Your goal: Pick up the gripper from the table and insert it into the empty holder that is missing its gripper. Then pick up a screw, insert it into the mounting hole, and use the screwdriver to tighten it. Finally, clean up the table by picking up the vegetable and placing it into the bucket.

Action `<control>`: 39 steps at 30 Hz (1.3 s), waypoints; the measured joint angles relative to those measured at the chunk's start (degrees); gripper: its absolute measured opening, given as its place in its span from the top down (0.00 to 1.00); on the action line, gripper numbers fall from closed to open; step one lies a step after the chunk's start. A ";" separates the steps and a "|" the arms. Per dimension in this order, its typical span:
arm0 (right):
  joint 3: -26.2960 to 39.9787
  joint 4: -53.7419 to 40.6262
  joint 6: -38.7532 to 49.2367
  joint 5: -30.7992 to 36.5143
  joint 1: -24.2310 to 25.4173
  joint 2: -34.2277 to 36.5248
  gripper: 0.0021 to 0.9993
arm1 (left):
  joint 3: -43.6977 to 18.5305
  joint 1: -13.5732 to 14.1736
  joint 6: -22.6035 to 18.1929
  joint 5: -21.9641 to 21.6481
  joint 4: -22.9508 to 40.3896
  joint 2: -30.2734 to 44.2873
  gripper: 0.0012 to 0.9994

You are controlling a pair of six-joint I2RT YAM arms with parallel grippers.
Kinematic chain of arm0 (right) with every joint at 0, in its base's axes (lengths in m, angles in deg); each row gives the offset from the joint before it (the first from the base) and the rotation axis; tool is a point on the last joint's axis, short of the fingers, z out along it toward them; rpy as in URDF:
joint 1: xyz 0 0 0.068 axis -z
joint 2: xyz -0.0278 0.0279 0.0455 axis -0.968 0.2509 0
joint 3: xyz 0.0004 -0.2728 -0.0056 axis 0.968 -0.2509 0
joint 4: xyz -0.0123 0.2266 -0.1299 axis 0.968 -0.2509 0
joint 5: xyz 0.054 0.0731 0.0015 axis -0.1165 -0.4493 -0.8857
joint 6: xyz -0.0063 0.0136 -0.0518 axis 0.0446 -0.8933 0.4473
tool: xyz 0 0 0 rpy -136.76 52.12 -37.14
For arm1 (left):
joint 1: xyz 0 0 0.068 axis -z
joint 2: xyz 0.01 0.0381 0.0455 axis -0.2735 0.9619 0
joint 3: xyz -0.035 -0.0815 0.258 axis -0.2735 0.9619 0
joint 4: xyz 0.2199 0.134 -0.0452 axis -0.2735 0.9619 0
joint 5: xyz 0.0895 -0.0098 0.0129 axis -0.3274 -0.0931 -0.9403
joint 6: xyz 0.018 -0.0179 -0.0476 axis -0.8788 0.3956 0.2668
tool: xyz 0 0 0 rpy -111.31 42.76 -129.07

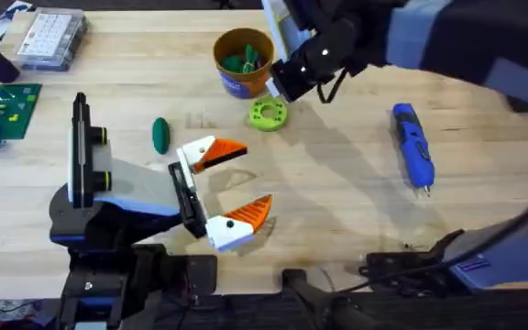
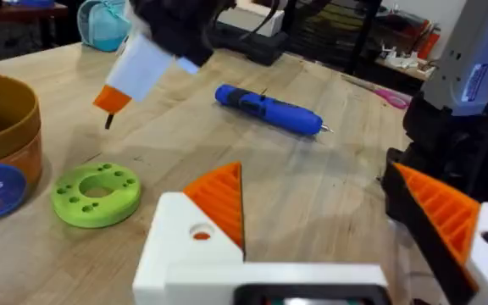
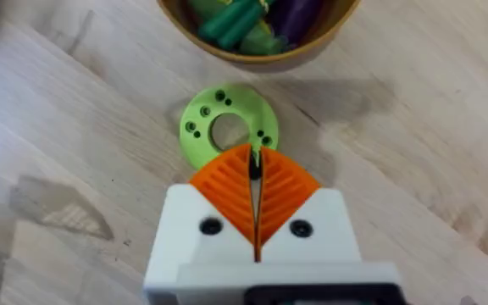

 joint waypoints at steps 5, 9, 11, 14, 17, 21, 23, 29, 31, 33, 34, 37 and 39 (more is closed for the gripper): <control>0.00 -1.25 0.00 0.00 0.00 -2.62 1.00 | 0.00 0.00 0.02 0.00 0.01 0.00 0.01; 0.00 -2.63 -0.02 -0.16 0.00 -4.79 1.00 | 0.00 0.00 0.02 0.00 0.01 0.00 0.01; 0.00 -3.02 0.00 -0.24 0.00 -6.29 1.00 | 0.00 0.00 0.02 0.00 0.01 0.00 0.01; 0.00 -3.23 -0.01 -1.47 0.00 -9.04 1.00 | 0.00 0.00 0.02 0.00 0.00 0.00 0.01; 0.00 -3.97 -0.10 -4.04 0.00 -11.74 1.00 | 0.00 0.00 0.00 0.00 0.01 0.00 0.01; 1.46 -8.79 -0.26 -6.52 -0.41 -13.14 1.00 | 0.00 0.00 0.02 0.00 0.00 0.00 0.01; 2.98 -11.31 -0.26 -7.13 -1.08 -13.10 1.00 | 0.00 0.00 0.00 0.00 -0.01 0.00 0.01; 10.36 -16.57 -0.26 -8.06 -4.92 -13.02 1.00 | 0.00 0.00 0.02 0.00 0.01 0.00 0.01; 12.41 -17.49 -0.26 -8.16 -6.31 -13.02 1.00 | 0.00 0.00 0.02 0.00 0.00 0.00 0.01; 13.87 -18.25 -0.26 -8.25 -7.77 -13.02 1.00 | 0.00 0.00 0.00 0.00 0.00 0.00 0.01; 14.39 -18.47 -0.27 -8.33 -8.43 -13.02 1.00 | 0.00 0.00 0.02 0.00 0.01 0.00 0.01; 15.48 -18.90 -0.45 -8.39 -10.59 -13.02 1.00 | 0.00 0.00 0.02 0.00 0.00 0.00 0.01; 16.01 -19.03 -0.69 -8.49 -12.08 -13.02 1.00 | 0.00 0.00 0.02 0.00 0.01 0.00 0.01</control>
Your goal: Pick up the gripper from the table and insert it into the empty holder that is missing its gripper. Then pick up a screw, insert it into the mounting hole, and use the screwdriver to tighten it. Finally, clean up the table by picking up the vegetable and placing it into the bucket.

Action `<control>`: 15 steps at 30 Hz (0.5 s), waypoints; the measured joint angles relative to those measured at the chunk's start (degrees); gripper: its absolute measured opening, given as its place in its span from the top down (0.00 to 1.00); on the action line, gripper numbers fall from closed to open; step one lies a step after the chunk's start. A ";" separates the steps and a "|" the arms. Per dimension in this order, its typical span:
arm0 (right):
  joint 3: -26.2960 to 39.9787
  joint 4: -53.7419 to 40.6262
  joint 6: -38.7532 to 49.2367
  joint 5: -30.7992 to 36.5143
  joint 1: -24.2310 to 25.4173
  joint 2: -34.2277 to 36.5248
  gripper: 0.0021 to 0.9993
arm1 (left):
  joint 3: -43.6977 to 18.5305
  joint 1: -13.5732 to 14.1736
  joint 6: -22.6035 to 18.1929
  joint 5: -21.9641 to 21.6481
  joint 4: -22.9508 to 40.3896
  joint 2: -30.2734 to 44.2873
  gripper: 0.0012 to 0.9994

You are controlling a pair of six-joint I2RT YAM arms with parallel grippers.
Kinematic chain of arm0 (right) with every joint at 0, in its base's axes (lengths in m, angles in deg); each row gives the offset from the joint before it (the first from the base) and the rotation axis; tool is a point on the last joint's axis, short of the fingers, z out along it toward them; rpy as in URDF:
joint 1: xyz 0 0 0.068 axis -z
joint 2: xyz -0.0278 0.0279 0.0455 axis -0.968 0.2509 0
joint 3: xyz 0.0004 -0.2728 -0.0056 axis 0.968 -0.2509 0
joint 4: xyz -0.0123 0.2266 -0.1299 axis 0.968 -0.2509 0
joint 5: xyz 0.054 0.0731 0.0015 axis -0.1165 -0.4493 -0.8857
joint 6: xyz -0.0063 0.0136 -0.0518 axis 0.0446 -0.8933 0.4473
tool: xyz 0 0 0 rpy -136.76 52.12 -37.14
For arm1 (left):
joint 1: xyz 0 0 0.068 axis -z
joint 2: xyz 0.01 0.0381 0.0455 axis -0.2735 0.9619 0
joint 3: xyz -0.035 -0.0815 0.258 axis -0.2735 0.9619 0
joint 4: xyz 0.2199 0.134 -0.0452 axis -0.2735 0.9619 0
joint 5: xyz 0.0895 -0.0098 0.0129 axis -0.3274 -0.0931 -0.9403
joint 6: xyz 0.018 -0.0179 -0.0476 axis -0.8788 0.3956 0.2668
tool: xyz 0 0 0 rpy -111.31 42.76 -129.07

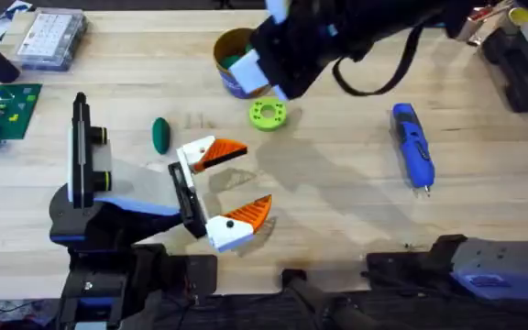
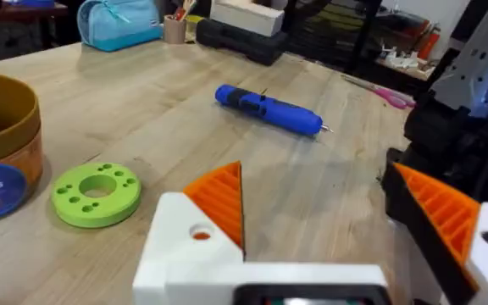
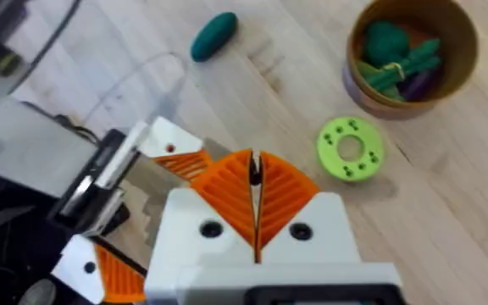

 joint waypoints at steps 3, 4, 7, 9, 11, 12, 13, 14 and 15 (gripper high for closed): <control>0.67 -0.02 -0.26 -0.06 -2.32 0.00 1.00 | 0.00 0.00 0.00 0.00 0.05 0.00 0.01; 0.85 0.00 -0.42 -0.08 -2.94 0.00 1.00 | 0.00 0.00 0.00 0.00 0.07 0.00 0.01; 1.37 -0.07 -0.75 -0.08 -4.89 0.20 1.00 | -0.02 0.00 0.00 0.00 0.11 0.00 0.01; 2.01 -0.35 -0.94 -0.08 -5.89 0.76 1.00 | -0.02 0.00 0.00 0.00 0.11 0.00 0.01; 2.79 -0.81 -1.09 -0.08 -6.79 1.77 1.00 | -0.02 0.00 -0.02 0.00 0.11 0.00 0.01; 3.08 -1.16 -1.11 -0.08 -7.16 2.25 1.00 | -0.02 0.00 0.00 0.02 0.11 0.00 0.01; 3.50 -1.83 -1.18 -0.06 -7.55 2.85 1.00 | -0.02 0.00 0.00 0.00 0.11 0.00 0.01; 3.74 -2.17 -1.26 -0.08 -7.96 3.40 1.00 | -0.02 0.00 0.00 0.00 0.11 0.00 0.01; 3.86 -2.33 -1.26 -0.08 -8.37 3.92 1.00 | -0.02 0.00 0.00 0.02 0.11 0.00 0.01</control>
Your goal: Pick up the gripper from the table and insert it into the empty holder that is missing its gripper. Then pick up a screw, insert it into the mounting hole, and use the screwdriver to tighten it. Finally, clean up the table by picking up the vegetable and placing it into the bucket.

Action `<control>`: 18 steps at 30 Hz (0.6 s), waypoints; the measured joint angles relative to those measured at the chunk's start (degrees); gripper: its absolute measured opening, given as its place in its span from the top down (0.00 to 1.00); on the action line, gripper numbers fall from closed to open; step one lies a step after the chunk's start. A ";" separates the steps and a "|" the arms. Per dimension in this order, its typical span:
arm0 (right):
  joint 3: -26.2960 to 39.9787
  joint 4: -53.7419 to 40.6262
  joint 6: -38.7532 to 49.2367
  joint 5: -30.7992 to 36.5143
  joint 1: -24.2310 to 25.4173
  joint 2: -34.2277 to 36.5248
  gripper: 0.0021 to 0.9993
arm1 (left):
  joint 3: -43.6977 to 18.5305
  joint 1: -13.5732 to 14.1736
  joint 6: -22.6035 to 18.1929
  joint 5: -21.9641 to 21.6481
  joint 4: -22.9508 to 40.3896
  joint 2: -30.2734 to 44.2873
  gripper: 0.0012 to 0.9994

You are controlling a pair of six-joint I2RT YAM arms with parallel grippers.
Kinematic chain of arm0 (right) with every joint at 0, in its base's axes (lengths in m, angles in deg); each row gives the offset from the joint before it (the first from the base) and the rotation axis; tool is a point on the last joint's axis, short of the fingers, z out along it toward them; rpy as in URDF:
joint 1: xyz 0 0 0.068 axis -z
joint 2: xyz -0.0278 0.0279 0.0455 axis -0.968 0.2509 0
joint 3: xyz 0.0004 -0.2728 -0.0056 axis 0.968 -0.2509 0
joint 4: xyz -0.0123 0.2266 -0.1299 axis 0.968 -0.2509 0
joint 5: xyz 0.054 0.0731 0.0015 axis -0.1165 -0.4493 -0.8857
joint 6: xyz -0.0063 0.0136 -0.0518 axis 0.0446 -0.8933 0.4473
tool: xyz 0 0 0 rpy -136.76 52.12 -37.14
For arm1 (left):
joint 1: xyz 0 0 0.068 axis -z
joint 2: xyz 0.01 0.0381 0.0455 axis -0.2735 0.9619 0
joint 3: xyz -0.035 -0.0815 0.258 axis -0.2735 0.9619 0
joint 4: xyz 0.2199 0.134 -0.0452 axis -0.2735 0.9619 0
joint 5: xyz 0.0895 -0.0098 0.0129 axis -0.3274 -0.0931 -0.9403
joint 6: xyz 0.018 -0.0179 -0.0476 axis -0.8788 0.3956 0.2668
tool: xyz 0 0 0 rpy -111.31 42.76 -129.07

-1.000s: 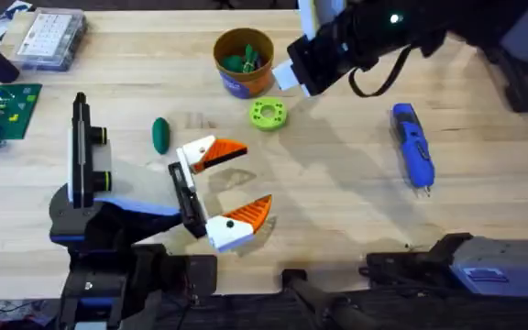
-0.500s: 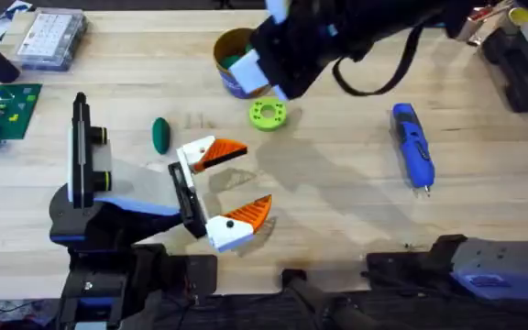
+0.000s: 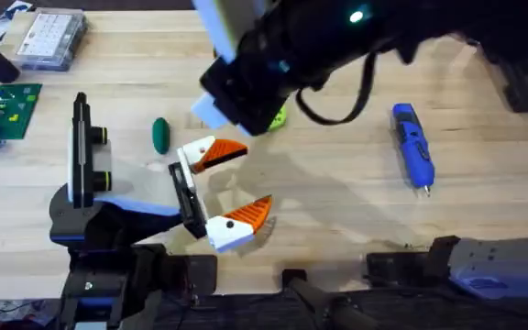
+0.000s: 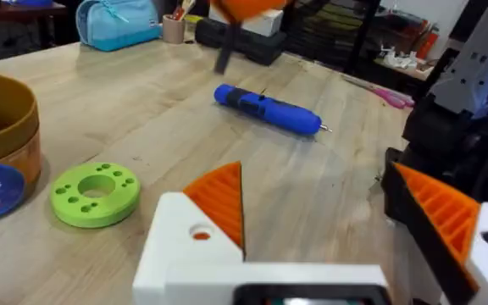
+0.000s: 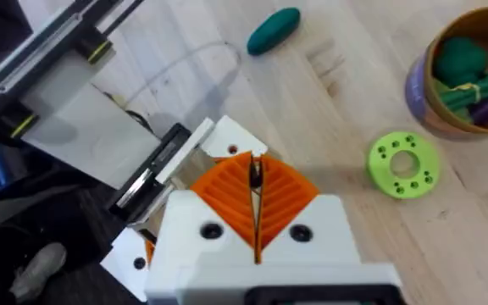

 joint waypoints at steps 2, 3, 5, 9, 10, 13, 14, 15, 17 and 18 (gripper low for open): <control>0.05 -0.27 0.00 0.00 -0.72 0.67 1.00 | 0.00 0.00 0.00 -0.02 0.00 0.00 0.01; 0.05 -0.33 0.00 0.00 -0.99 0.89 1.00 | 0.00 0.00 0.00 0.00 0.00 0.00 0.01; 0.07 -0.31 0.00 0.00 -1.57 1.04 1.00 | 0.00 0.00 0.00 -0.02 0.00 0.00 0.01; 0.09 -0.29 0.00 0.00 -1.98 1.11 1.00 | 0.00 0.00 0.00 -0.02 0.00 0.00 0.01; 0.12 -0.27 0.00 0.00 -2.00 1.18 1.00 | 0.00 0.00 0.00 0.00 0.00 0.00 0.01; 0.43 -0.24 0.00 0.00 -2.00 2.15 1.00 | 0.00 0.00 0.00 0.00 0.00 0.00 0.01; 0.51 -0.20 0.00 0.00 -2.00 2.68 1.00 | 0.00 0.00 0.00 0.00 0.00 0.00 0.01; 0.53 -0.18 0.00 0.00 -2.00 3.26 1.00 | 0.00 0.00 0.00 0.00 0.00 0.00 0.01; 0.53 -0.18 0.00 0.00 -2.00 4.49 1.00 | 0.00 0.00 0.00 0.00 0.00 0.00 0.01; 0.53 -0.20 0.00 0.00 -2.00 5.04 1.00 | 0.00 0.00 0.00 0.00 0.00 0.00 0.01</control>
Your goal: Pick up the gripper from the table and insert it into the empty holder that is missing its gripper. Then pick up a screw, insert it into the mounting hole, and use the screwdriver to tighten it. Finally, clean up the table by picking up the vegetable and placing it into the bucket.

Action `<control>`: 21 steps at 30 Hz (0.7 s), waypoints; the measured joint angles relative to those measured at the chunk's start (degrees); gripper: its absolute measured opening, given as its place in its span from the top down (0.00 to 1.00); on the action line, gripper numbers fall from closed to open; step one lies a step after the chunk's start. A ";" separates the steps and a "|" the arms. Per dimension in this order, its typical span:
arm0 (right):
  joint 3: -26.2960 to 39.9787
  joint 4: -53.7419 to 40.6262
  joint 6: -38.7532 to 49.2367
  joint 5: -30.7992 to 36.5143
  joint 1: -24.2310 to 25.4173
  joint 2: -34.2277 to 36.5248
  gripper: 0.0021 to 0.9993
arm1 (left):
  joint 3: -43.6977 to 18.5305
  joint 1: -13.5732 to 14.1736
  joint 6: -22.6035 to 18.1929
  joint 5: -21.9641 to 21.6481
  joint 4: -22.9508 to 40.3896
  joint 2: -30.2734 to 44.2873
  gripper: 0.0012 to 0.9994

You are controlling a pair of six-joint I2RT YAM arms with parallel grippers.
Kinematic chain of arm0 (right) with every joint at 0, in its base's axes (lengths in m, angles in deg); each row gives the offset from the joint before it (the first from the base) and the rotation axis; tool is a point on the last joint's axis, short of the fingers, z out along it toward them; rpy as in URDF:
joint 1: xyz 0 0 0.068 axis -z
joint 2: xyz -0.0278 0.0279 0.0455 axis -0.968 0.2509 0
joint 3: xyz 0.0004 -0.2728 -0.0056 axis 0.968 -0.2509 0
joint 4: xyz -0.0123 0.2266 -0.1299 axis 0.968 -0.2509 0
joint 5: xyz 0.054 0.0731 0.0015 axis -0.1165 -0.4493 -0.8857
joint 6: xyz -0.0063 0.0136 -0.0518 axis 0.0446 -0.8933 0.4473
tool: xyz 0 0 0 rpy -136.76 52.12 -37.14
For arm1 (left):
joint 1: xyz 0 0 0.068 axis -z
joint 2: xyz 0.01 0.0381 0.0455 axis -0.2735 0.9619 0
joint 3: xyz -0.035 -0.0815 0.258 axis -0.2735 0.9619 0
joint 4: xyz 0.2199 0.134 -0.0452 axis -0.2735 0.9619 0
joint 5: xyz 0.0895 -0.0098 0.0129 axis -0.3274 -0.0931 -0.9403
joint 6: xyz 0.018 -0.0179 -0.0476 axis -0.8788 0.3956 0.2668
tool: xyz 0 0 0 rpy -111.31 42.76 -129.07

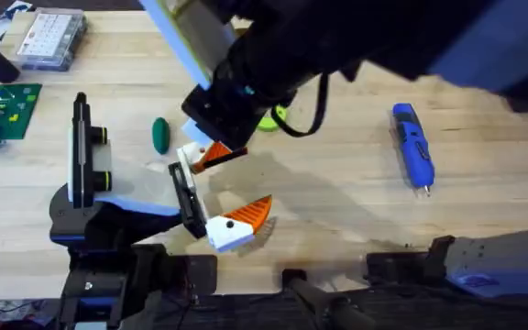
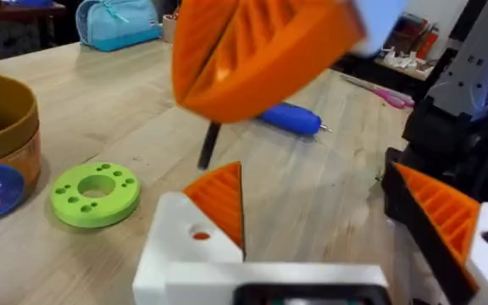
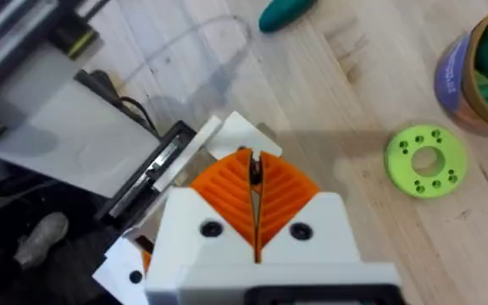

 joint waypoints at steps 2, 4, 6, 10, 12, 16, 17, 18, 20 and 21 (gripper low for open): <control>0.00 0.00 0.00 0.00 0.00 0.91 1.00 | 0.00 0.00 0.00 0.00 0.00 0.00 0.01; 0.00 0.00 0.02 -0.02 0.00 1.53 1.00 | 0.00 0.00 0.00 0.00 0.00 0.00 0.01; 0.00 0.02 0.02 -0.07 0.00 1.75 1.00 | 0.00 0.00 0.00 0.00 0.00 0.00 0.01; 0.00 0.24 0.02 -0.41 0.00 1.80 1.00 | 0.00 0.00 0.00 0.00 0.02 0.00 0.01; 0.00 0.26 0.02 -0.42 -0.04 1.80 1.00 | 0.00 0.00 0.00 0.00 0.02 -0.02 0.01; 0.00 0.26 0.02 -0.42 -0.17 1.80 1.00 | 0.00 0.00 0.00 0.00 0.02 0.00 0.01; 0.00 0.24 0.02 -0.42 -0.24 1.82 1.00 | 0.00 0.00 0.00 0.00 0.02 0.00 0.01; 0.02 0.24 0.02 -0.44 -0.33 1.91 1.00 | 0.00 0.00 0.00 0.00 0.00 0.00 0.01; 0.02 0.20 0.02 -0.44 -0.62 2.27 1.00 | 0.00 0.00 0.00 0.00 0.02 0.00 0.01; 0.02 0.18 0.04 -0.44 -0.72 2.51 1.00 | 0.00 0.00 0.00 0.00 0.02 0.00 0.01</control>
